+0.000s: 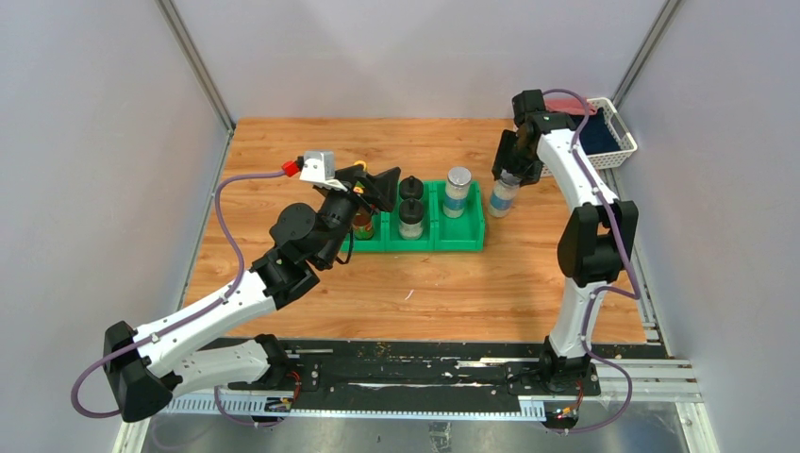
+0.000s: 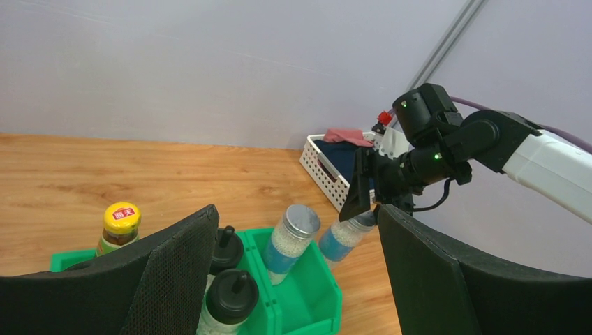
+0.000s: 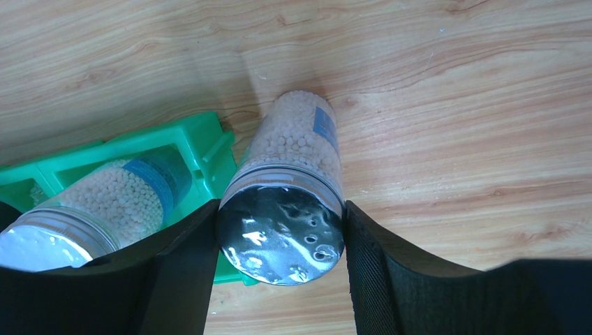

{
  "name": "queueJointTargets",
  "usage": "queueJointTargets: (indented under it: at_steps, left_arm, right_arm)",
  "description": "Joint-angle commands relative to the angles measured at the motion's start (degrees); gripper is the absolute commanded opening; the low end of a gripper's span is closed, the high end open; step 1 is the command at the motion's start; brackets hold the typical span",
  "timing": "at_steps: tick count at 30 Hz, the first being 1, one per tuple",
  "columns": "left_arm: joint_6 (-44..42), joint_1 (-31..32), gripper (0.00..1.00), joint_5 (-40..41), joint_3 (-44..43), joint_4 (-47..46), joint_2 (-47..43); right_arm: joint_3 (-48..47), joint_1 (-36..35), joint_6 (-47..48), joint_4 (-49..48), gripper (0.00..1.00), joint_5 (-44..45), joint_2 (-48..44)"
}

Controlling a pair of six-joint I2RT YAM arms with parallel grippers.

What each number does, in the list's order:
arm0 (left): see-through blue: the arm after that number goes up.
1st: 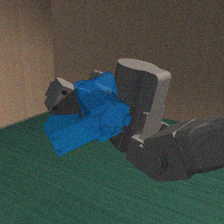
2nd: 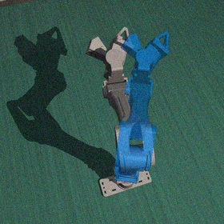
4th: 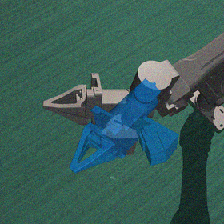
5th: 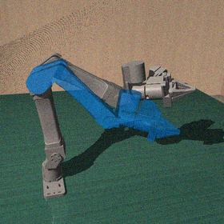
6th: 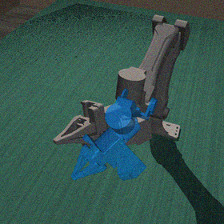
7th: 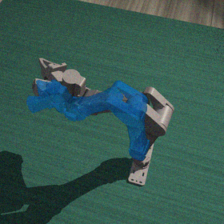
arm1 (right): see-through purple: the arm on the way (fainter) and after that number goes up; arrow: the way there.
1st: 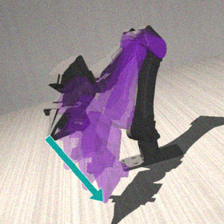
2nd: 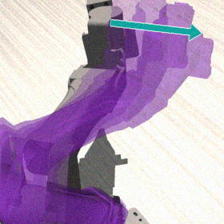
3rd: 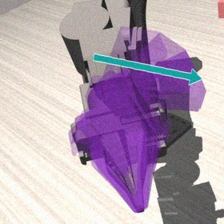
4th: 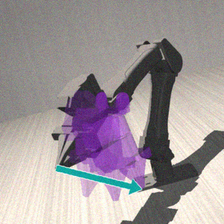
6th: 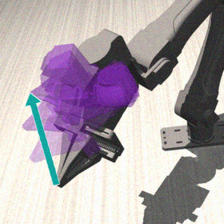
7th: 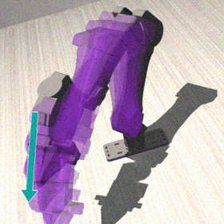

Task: Organize the condiment bottles
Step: Pick up the bottle from the center of the board, then place the bottle in the storage box.

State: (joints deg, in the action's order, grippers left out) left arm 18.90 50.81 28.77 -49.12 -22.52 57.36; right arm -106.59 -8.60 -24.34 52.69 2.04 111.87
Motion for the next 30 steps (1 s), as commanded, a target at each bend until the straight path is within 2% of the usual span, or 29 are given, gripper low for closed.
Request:
queueJointTargets:
  at_steps: [1,14,30]
  left_arm:
    - [0.0,0.0,0.87,1.4,0.2,-0.2,-0.9]
    - [-0.3,0.3,0.87,1.3,-0.8,-0.2,-0.3]
    - [-4.5,0.3,0.87,2.4,-5.8,-0.2,0.7]
  right_arm:
    - [0.0,0.0,1.0,-0.1,0.0,1.5,-5.0]
    - [-2.3,-0.9,1.8,1.9,0.0,2.1,-8.5]
    - [-6.0,-9.0,4.7,8.7,0.0,7.3,-17.4]
